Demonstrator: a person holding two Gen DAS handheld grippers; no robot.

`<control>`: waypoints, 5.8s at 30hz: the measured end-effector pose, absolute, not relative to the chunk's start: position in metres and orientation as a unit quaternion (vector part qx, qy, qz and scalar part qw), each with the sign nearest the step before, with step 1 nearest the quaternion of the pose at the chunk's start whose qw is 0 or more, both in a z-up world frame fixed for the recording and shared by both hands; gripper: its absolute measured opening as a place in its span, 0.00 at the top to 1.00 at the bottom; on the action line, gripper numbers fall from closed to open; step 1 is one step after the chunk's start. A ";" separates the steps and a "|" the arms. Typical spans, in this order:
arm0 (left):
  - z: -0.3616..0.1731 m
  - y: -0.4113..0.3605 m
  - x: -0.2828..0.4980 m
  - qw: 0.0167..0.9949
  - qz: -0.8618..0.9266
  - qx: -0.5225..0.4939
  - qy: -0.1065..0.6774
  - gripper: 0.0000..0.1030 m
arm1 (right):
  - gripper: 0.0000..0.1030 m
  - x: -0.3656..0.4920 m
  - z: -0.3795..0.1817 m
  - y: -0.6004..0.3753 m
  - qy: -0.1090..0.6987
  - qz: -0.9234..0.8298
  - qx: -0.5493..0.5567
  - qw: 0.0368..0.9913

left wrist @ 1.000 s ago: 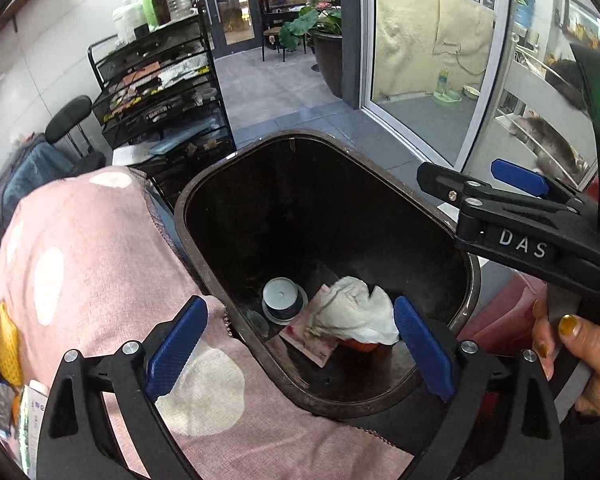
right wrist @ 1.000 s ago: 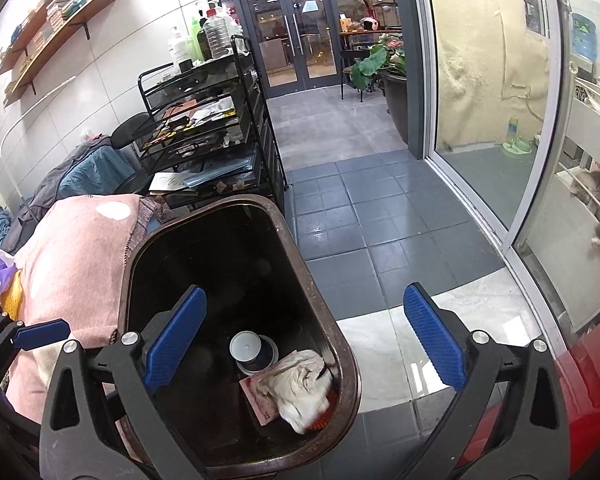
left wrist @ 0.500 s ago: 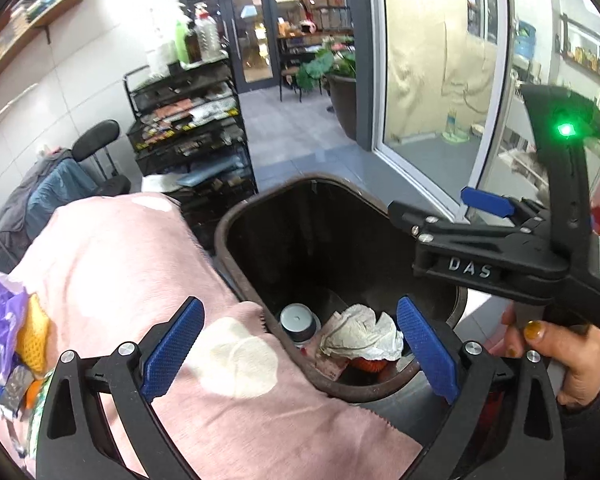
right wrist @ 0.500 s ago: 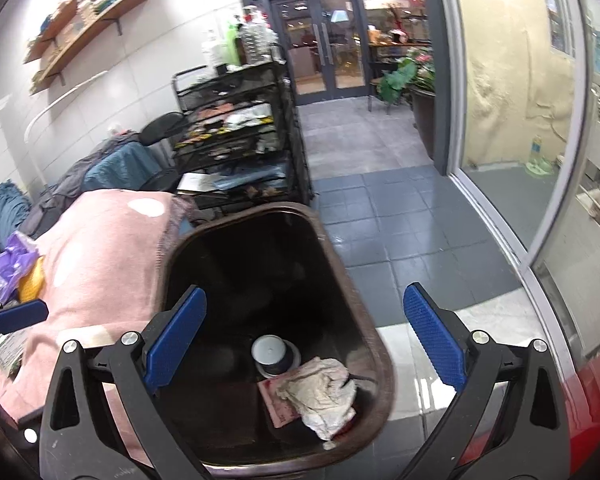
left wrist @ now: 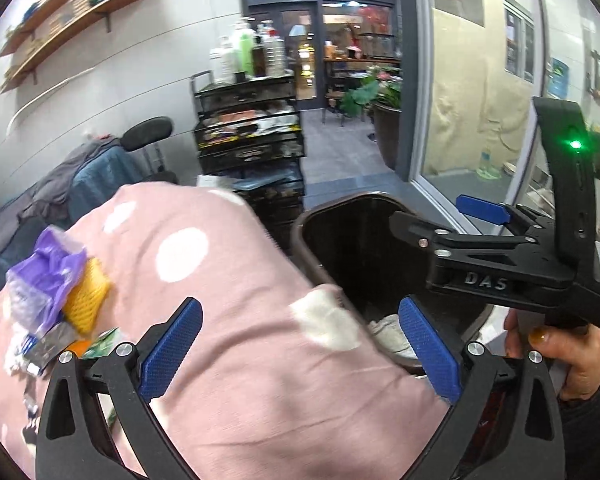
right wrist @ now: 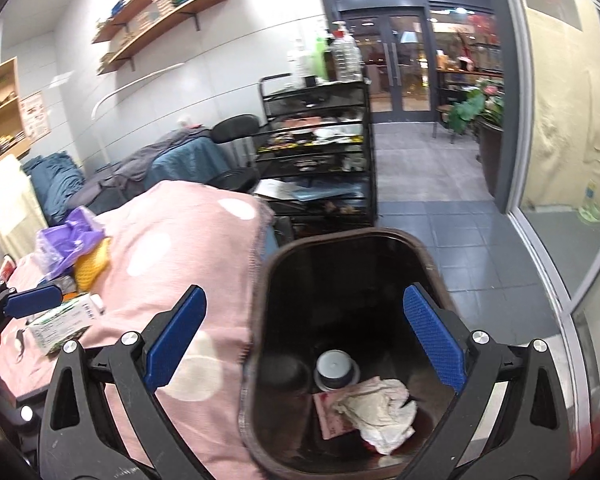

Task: Collect trash
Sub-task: 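Move both grippers back over the table, then grasp the green drink carton with the left gripper while the right grasps the purple bag, then carry the purple bag toward the bin with the right gripper while the left holds the carton, then release the purple bag into the bin with the right gripper while the left drops the carton in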

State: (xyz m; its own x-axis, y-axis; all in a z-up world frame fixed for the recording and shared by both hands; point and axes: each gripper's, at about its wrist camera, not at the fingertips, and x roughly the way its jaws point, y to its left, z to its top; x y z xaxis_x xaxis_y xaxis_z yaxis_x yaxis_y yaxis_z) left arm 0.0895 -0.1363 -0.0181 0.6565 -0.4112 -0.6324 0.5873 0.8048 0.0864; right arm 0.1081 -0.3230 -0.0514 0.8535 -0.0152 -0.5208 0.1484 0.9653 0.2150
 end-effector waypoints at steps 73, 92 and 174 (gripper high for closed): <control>-0.028 0.133 0.095 0.936 0.002 -0.056 0.346 0.52 | 0.28 0.305 -0.034 0.027 0.348 0.247 -0.004 0.904; -0.013 0.104 0.091 0.944 -0.046 -0.059 0.323 0.52 | 0.63 0.227 0.012 -0.074 0.279 0.257 0.037 0.925; -0.041 -0.205 0.128 0.837 -0.347 0.103 0.410 0.52 | 0.06 0.089 -0.077 -0.420 0.284 -0.153 0.230 0.918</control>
